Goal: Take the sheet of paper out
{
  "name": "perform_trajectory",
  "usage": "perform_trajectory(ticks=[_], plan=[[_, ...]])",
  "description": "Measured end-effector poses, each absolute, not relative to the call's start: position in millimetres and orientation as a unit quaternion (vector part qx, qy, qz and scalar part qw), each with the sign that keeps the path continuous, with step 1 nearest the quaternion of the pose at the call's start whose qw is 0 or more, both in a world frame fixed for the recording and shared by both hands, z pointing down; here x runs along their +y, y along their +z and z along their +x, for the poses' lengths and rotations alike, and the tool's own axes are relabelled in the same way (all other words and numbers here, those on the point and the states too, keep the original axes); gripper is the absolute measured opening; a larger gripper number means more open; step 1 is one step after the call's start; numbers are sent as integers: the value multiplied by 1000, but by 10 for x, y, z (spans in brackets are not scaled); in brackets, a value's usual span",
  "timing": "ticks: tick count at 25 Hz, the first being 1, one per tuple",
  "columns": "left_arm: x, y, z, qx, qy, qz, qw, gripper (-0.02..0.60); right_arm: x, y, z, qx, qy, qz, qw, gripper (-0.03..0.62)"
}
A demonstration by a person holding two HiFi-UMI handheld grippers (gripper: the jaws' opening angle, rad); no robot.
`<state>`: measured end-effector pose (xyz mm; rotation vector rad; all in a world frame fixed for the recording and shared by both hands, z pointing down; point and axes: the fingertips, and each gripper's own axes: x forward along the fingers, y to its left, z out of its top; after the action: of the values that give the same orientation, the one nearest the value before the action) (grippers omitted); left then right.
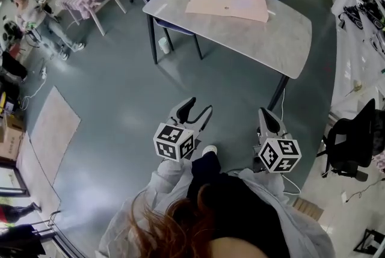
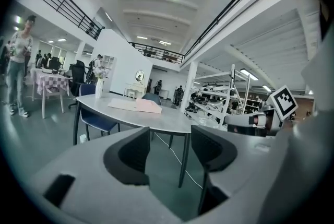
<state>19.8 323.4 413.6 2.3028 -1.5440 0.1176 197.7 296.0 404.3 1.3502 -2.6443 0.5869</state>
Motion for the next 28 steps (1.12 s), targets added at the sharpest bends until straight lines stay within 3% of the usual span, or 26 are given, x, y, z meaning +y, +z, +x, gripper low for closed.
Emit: perform_trajectory(ticks=[14,28], plan=[[2288,4272,-475,-540,53,821,180,239,1956,4172,1269,-877,196,435,54,11],[1859,4528,-662,-551,46,804,218,238,1469,4383,1188,-876,203,432,67,11]])
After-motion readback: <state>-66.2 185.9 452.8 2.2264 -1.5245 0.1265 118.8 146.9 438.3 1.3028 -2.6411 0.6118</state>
